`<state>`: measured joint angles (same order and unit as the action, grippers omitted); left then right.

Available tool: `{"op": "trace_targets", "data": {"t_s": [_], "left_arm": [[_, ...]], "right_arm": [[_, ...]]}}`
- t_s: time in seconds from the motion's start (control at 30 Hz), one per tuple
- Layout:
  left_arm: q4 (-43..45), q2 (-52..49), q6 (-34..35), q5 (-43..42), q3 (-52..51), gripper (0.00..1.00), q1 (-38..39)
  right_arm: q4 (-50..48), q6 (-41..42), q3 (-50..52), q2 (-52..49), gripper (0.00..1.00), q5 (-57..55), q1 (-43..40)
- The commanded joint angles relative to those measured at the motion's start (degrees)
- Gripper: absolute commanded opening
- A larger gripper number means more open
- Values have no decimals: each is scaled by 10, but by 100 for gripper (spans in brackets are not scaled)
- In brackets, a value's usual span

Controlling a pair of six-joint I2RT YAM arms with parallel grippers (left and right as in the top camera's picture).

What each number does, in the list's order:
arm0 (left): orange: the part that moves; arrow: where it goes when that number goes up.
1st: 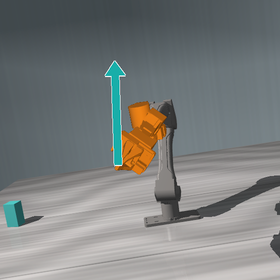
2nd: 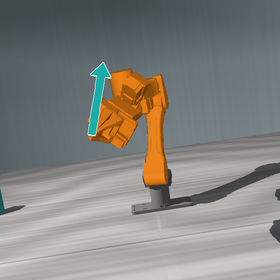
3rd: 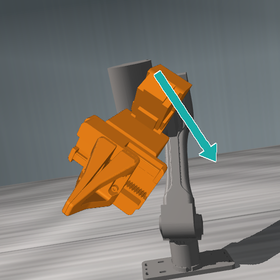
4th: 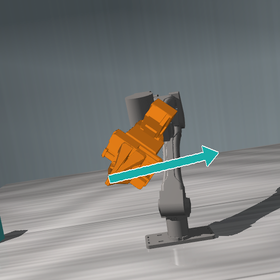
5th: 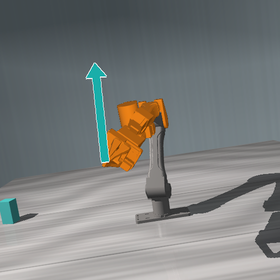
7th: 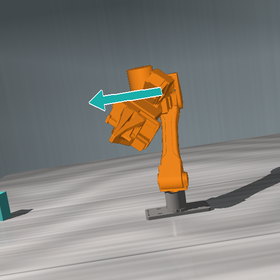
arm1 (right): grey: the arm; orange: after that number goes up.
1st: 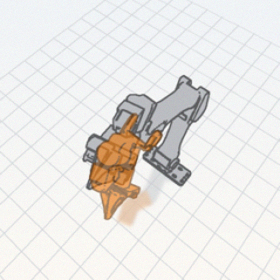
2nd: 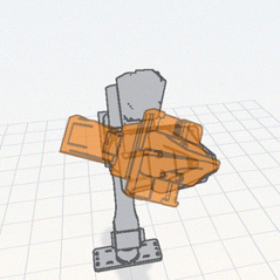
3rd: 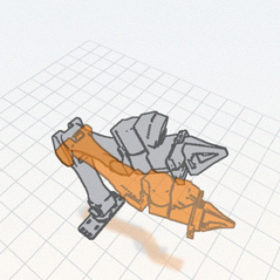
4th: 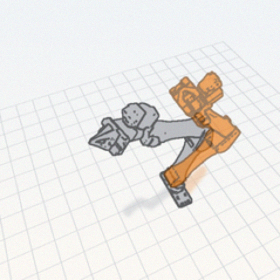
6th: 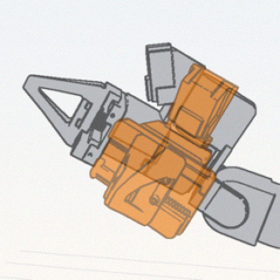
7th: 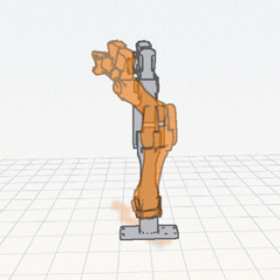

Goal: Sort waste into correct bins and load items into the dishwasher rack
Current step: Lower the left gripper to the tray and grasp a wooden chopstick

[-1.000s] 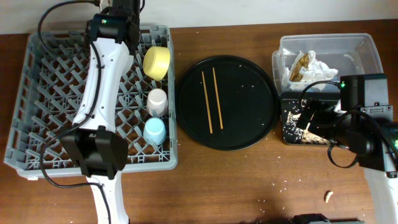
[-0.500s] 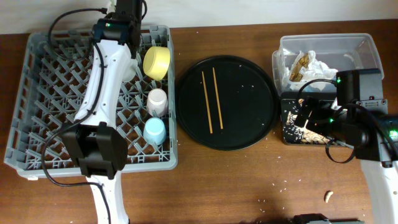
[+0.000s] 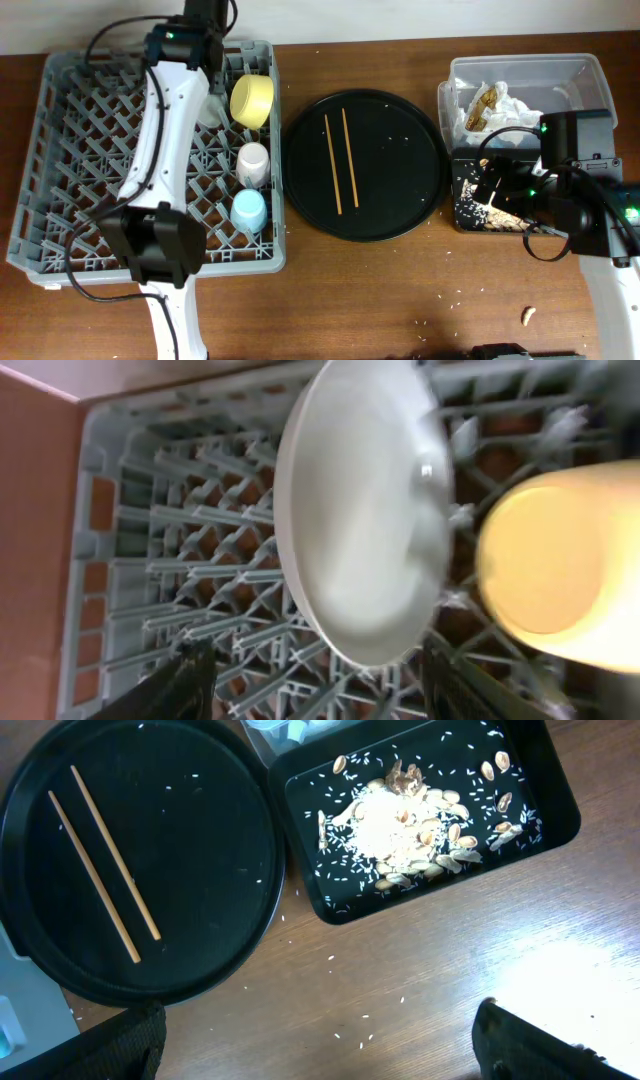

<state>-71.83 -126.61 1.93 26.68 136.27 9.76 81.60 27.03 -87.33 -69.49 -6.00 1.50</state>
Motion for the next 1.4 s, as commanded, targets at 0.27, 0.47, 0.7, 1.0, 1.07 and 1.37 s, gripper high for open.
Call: {"op": "trace_targets", "data": {"t_s": [0.27, 0.47, 0.7, 1.0, 1.07, 1.37], "left_arm": [[-88, 46, 52, -341, 12, 59, 125], [10, 45, 126, -329, -113, 58, 195], [90, 45, 185, -329, -227, 52, 212], [189, 43, 200, -329, -342, 46, 212], [210, 43, 200, -329, -360, 46, 212], [239, 43, 200, -329, -405, 46, 213]], "right_arm": [[-6, 5, -6, -4, 98, 10, -4], [-5, 5, -6, -4, 98, 10, -4], [-1, 4, -6, -4, 99, 10, -4], [9, 2, -6, -4, 99, 10, -4], [9, 2, -6, -4, 99, 10, -4], [10, 2, -6, -4, 99, 10, -4]]}}
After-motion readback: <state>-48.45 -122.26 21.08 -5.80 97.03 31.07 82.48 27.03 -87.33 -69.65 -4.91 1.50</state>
